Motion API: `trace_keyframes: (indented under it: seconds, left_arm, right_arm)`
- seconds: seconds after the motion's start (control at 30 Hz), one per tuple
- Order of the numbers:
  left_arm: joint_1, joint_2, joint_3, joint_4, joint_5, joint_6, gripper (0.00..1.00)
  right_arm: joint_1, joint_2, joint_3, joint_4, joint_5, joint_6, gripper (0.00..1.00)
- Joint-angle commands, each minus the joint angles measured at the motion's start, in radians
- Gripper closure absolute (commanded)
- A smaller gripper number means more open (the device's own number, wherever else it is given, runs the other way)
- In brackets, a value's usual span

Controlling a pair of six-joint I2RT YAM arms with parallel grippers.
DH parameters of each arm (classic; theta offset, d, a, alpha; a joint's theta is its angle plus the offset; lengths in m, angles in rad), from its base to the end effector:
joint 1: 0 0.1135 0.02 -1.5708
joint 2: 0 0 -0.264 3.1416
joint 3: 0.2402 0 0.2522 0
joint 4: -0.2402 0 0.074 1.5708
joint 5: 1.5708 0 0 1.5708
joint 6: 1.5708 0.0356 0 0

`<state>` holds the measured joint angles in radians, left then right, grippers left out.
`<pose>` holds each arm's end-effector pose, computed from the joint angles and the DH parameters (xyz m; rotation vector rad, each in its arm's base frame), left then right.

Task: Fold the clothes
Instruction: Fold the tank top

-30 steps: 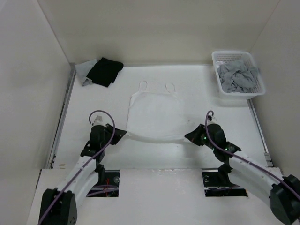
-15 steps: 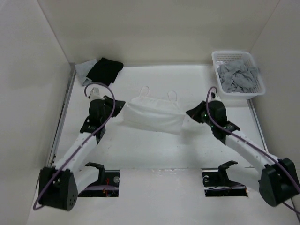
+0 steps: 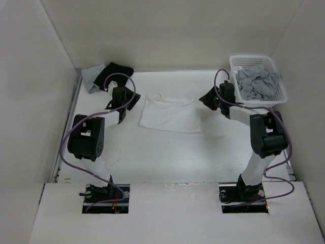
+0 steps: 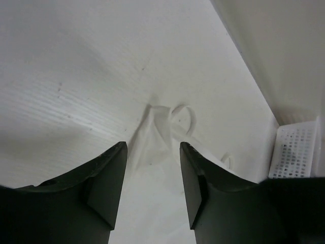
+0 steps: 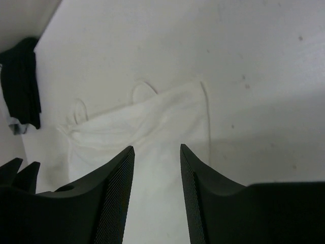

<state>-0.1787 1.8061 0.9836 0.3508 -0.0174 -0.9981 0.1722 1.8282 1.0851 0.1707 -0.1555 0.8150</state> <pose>0.3837 -0.0687 0.1817 -0.8545 1.9394 -0.7051 0.3931 0.0740 0.1881 0.6137 2.1426 0.7280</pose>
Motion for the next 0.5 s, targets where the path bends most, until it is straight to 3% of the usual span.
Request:
trace_keyframes:
  seconds: [0.0,0.1,0.23,0.3,0.4,0.47]
  left_arm:
    - [-0.014,-0.155,-0.133,0.069,-0.055,0.012,0.58]
    - [-0.050,-0.238,-0.296,0.094,-0.061,0.033,0.60]
    - [-0.074,-0.316,-0.448,0.091,-0.046,0.056,0.57]
    - [-0.080,-0.327,-0.479,0.085,-0.010,0.064,0.57]
    - [-0.086,-0.317,-0.497,0.088,0.030,0.064,0.56]
    - [-0.084,-0.294,-0.499,0.093,0.030,0.069,0.56]
  right_arm:
    - [0.025,-0.131,-0.117,0.110,0.033,0.004,0.53]
    - [0.069,-0.259,-0.285,0.159,0.092,0.007,0.54]
    - [0.166,-0.412,-0.467,0.176,0.163,-0.004,0.82]
    - [0.206,-0.476,-0.539,0.174,0.188,0.006,0.90]
    - [0.233,-0.540,-0.608,0.159,0.208,0.009,0.87]
    - [0.237,-0.560,-0.637,0.155,0.220,0.007,0.79]
